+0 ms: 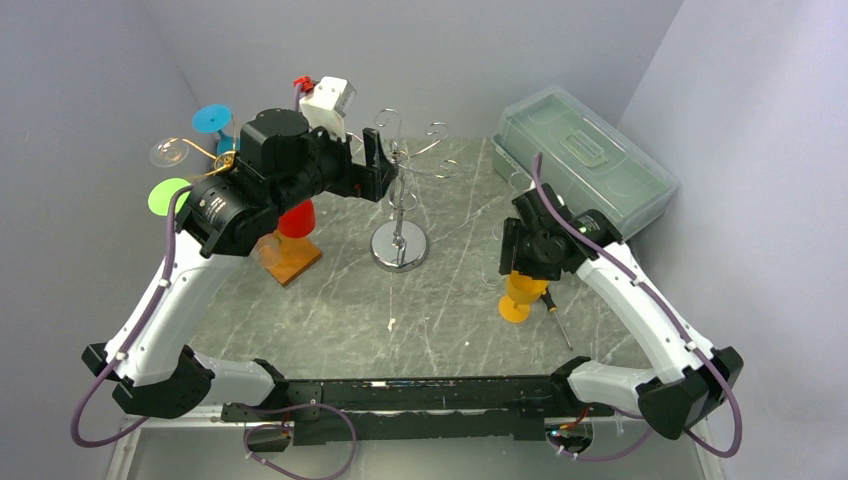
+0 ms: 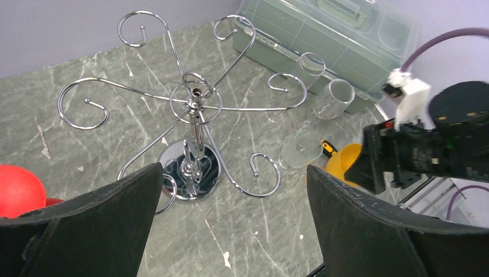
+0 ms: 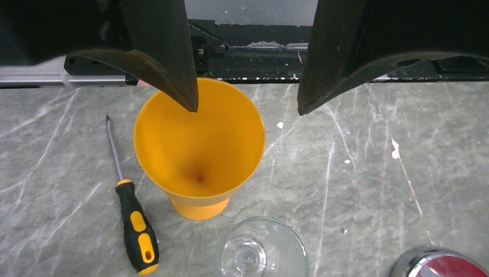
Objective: Take the wine glass off the wine glass rack
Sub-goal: Place the wine glass at the center of the board, then pick up the wine glass from the wine rack.
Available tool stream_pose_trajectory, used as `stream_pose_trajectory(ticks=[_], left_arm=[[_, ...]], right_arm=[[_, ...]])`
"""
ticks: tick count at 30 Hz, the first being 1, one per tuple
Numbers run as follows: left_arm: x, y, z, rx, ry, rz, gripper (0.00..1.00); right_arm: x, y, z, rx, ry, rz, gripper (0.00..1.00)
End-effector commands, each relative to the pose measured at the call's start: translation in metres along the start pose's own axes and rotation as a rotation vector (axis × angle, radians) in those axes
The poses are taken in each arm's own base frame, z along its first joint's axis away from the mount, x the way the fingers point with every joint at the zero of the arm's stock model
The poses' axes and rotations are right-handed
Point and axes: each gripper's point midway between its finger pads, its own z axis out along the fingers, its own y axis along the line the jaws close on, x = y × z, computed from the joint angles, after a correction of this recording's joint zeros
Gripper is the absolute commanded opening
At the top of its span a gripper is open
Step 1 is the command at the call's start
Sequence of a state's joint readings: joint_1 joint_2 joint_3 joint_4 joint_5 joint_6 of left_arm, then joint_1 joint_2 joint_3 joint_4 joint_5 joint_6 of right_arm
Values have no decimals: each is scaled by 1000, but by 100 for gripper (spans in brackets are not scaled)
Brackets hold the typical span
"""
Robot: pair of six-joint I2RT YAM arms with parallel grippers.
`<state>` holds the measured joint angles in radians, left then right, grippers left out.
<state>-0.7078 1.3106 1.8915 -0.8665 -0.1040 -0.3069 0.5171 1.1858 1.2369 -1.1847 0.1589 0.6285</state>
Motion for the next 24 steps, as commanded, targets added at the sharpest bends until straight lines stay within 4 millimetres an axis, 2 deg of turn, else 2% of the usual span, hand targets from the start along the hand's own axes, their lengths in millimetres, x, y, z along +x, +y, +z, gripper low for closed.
stream_pose_trajectory(ticks=[1,5,10,16,20,24], left_arm=[[-14,3,-3,-25,-35,20,99],[-17,12,-4,-77,-43,25,99],[-19,23,-3,-142,-53,22,100],[-21,49,-8,-298,-69,-1,99],[-21,74,-28,-443,-64,16,99],[-13,104,-64,-612,-56,17,99]], right_arm=[[-17,-4,-33,-15,-102,15,68],[-35,3,-54,-63,-183,20,75],[-74,20,-86,-160,-350,38,81],[-125,67,-122,-371,-534,35,84],[-145,85,-132,-415,-583,1,85],[-154,99,-132,-449,-590,-36,85]])
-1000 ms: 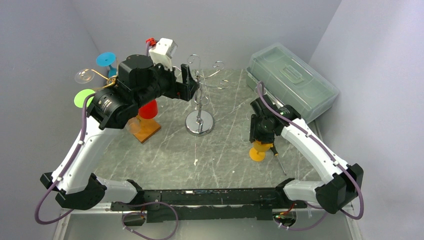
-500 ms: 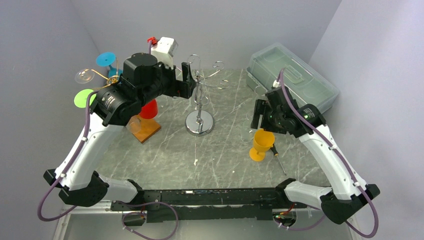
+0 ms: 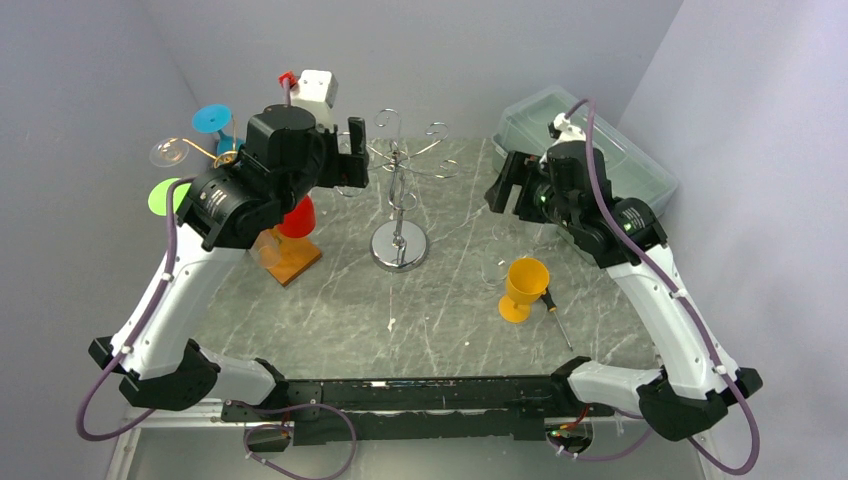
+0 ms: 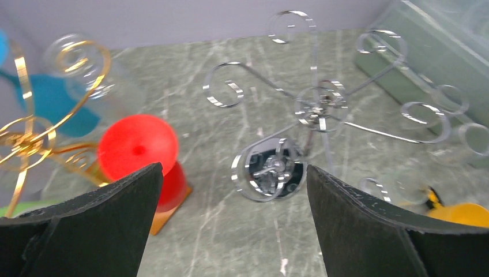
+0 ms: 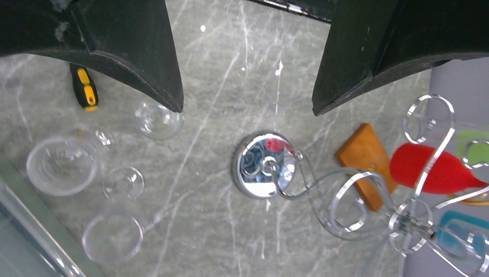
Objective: Take the wine glass off the wine glass rack
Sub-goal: Pick up the wine glass from the wine rack.
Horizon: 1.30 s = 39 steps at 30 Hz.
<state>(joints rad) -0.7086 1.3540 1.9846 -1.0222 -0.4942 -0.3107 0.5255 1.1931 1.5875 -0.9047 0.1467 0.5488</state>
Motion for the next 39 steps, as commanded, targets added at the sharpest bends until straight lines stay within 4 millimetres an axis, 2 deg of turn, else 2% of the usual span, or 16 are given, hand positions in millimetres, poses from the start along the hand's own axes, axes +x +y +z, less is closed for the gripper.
stream_pose_trajectory(ticks=[1,9,12,15,23,35,39], left_arm=[[-1,61,-35,-253,-28,-17,100],[34,126,-76,-555,34,-27,99],[45,141,-80,-637,78,-14,100],[53,158,-74,-680,131,-34,99],[64,159,-40,-603,192,-93,99],[75,173,-18,-555,227,-184,99],[79,175,-12,-537,234,-208,96]], right_arm=[[-26,29,5,-114,-73,-40,85],[-11,43,19,-188,-30,-54,86],[-8,44,21,-198,-25,-57,85],[-3,49,22,-225,-7,-62,86],[-4,47,17,-227,-21,-73,86],[0,44,13,-234,-27,-81,86],[1,43,13,-233,-29,-83,86]])
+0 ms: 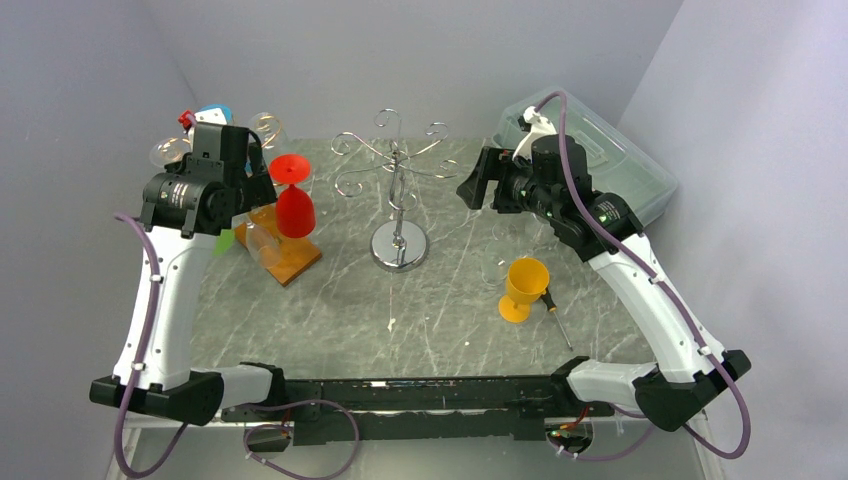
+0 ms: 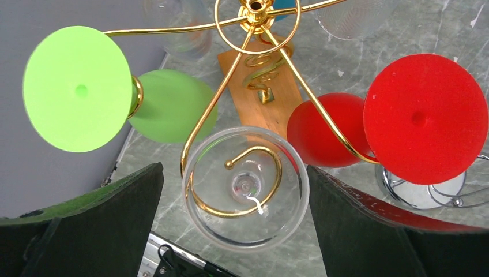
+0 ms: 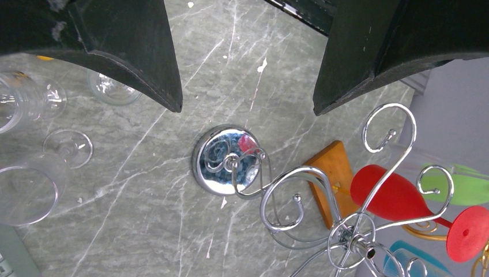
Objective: Take the wine glass off the wine glass rack
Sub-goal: Pick up the wine glass from the wine rack.
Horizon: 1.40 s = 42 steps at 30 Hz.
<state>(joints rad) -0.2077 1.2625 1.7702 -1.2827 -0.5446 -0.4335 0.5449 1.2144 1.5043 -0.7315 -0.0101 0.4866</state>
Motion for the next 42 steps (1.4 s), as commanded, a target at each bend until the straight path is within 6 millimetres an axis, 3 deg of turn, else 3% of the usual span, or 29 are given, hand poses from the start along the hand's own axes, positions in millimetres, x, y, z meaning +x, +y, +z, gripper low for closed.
stream_pose_trajectory(ticks=[1,14,19,28,42], left_arm=[[-9,-9,1,77,-25,-40,95],[-19,-3,-12,83,-44,-48,63],[-24,-1,-21,92,-53,-50,55],[-30,9,-22,40,-72,-45,51],[-52,7,-8,-11,-146,-67,50]], right_arm=[[-12,9,-8,-44,-56,-23,86],[-8,7,-4,-41,-50,-21,86],[-9,8,-2,-43,-49,-20,86],[-8,9,0,-48,-46,-18,86],[-7,7,0,-42,-47,-17,86]])
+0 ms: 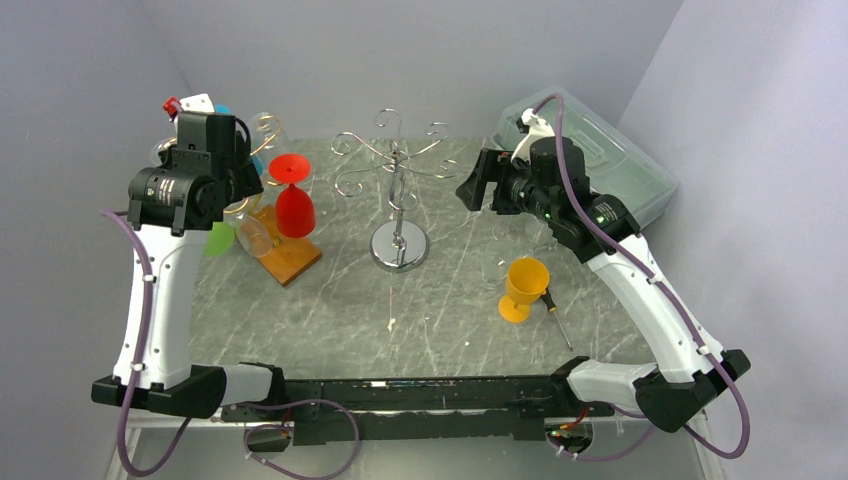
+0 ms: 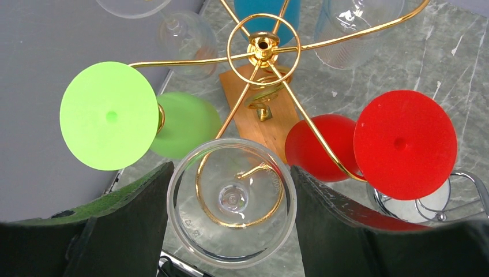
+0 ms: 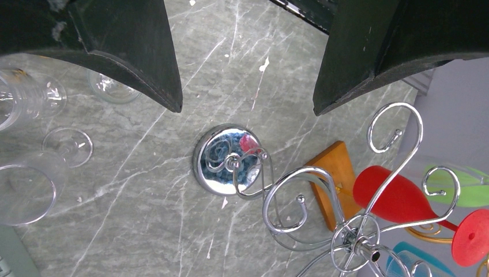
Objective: Take the wine glass off the wine glass rack
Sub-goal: Pick up the wine glass from the wine rack.
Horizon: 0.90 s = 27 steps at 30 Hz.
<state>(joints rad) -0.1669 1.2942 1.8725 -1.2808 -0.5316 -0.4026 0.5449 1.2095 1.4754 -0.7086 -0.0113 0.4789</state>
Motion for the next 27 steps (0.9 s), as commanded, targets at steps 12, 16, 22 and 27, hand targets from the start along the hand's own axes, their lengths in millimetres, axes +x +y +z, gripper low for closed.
stream_pose_trajectory(ticks=[12,16,22,27], left_arm=[[-33,1,2,-30,-124,-44,50],[-30,4,0,-35,-122,-43,50],[-26,11,-4,-51,-119,-43,48],[-23,15,-6,-61,-118,-42,48]], right_arm=[[-10,8,-2,-39,-48,-9,86],[-9,9,1,-40,-44,-9,86],[-8,11,4,-52,-35,-6,86],[-8,12,7,-57,-34,-4,86]])
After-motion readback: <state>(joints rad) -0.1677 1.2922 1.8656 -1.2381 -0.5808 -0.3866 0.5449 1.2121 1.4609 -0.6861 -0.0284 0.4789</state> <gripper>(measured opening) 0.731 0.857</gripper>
